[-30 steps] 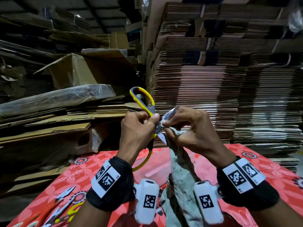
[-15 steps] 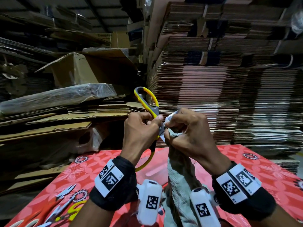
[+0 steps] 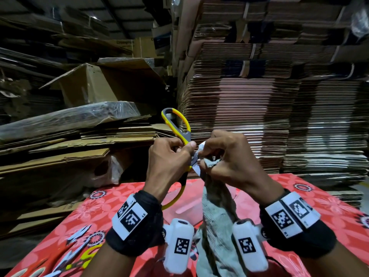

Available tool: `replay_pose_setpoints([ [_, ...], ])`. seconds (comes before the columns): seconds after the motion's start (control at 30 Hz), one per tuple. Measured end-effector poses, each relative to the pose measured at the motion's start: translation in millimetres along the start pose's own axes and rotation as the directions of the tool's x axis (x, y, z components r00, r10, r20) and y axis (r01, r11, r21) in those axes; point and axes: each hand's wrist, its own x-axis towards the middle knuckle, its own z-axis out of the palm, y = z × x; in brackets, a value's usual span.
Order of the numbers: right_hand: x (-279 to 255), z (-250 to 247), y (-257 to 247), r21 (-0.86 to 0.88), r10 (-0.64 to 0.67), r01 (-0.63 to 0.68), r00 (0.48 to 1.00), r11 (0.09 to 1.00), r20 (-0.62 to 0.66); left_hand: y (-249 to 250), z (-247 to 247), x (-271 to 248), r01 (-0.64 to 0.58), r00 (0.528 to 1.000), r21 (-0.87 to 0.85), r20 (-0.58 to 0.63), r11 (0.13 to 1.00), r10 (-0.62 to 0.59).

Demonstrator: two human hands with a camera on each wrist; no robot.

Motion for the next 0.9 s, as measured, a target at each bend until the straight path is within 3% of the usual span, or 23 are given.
replay_pose_setpoints([
  [0.2,0.6,-7.4,11.3,-0.091,0.042,-0.052,0.992,0.995,-0.117,2.5,2.9,-2.2,-0.017,1.000,0.037,0.023,0.999,0.016],
  [0.37,0.2,-1.4,-0.4,0.006,-0.050,0.049,0.998,0.999,0.029,2.1,-1.8,-0.6,-0.002,1.000,-0.003,0.016,1.000,0.002],
  [0.47,1.5,-10.1,7.4,0.027,-0.005,0.005,1.000,1.000,-0.005,5.6,1.1,-3.1,-0.006,1.000,-0.003,0.028,1.000,0.007],
  [0.57,1.1,-11.5,8.7,-0.080,0.009,-0.015,0.997,0.997,-0.080,3.3,3.5,-2.3,-0.001,0.999,0.013,0.038,1.000,0.000],
  [0.7,-0.7,-0.7,-2.2,-0.015,-0.075,0.075,0.996,0.997,0.037,3.8,-3.5,-0.7,0.010,0.999,-0.018,0.047,1.000,-0.009],
  [0.77,0.4,-2.9,0.9,0.042,-0.032,0.029,0.998,0.999,0.058,6.4,-4.4,-1.4,0.002,0.998,-0.026,0.055,1.000,0.000],
  [0.9,2.4,-14.0,12.9,-0.005,0.027,-0.027,0.996,1.000,-0.089,9.6,-0.9,-4.3,-0.028,0.998,-0.018,0.058,0.999,0.029],
])
